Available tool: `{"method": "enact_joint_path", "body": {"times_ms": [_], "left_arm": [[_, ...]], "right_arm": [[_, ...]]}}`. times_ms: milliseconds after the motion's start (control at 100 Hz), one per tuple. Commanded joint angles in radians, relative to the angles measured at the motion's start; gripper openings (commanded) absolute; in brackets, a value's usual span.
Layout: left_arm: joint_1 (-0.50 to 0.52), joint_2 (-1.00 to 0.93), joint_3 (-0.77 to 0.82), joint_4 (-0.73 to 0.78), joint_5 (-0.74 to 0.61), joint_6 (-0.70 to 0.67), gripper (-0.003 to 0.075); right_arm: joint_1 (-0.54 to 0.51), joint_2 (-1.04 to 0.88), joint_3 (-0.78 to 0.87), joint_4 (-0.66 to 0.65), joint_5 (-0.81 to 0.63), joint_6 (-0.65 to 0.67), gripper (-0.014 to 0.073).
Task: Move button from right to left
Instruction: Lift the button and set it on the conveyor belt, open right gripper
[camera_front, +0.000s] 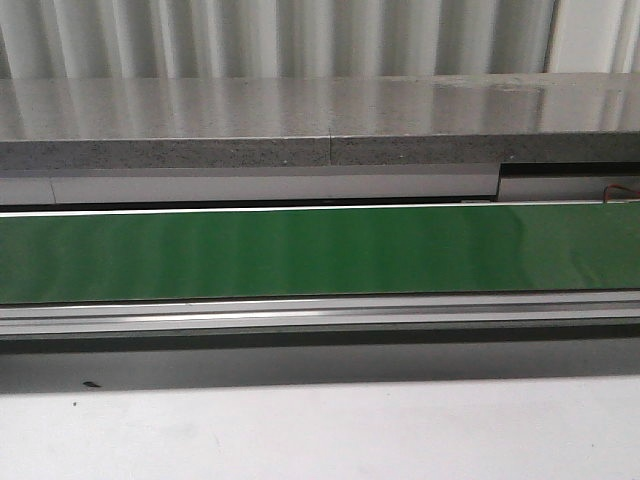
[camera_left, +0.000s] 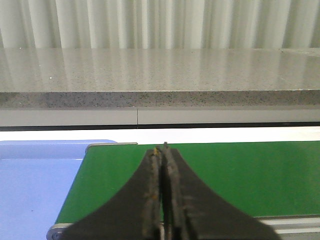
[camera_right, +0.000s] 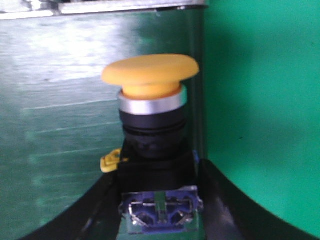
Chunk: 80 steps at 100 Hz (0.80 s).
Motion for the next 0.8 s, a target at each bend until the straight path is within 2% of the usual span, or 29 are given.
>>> {"method": "enact_joint_path", "body": {"times_ms": [0, 120, 170, 290, 360, 680, 790], "left_arm": [[0.0, -0.032, 0.039, -0.007, -0.072, -0.007, -0.002], [0.0, -0.032, 0.039, -0.007, -0.072, -0.007, -0.0021], [0.0, -0.032, 0.039, -0.007, -0.072, -0.007, -0.002], [0.0, -0.032, 0.039, -0.007, -0.072, -0.007, -0.002], [0.0, -0.032, 0.039, -0.007, -0.072, -0.007, -0.002], [0.0, -0.032, 0.039, -0.007, -0.072, -0.007, -0.002], [0.0, -0.032, 0.039, -0.007, -0.072, -0.007, -0.002]], "right_arm": [[-0.001, -0.024, -0.026, 0.005, -0.009, 0.014, 0.0207], [-0.001, -0.021, -0.026, 0.005, -0.011, 0.022, 0.0244], [-0.001, -0.027, -0.026, 0.005, -0.011, 0.022, 0.0295], [0.002, -0.063, -0.026, 0.009, -0.01, 0.01, 0.0482], [0.009, -0.099, -0.026, 0.014, -0.002, 0.01, 0.0547], [0.131, -0.295, -0.002, 0.023, -0.024, 0.01, 0.0547], [0.181, -0.373, 0.063, 0.023, -0.069, 0.01, 0.0496]]}}
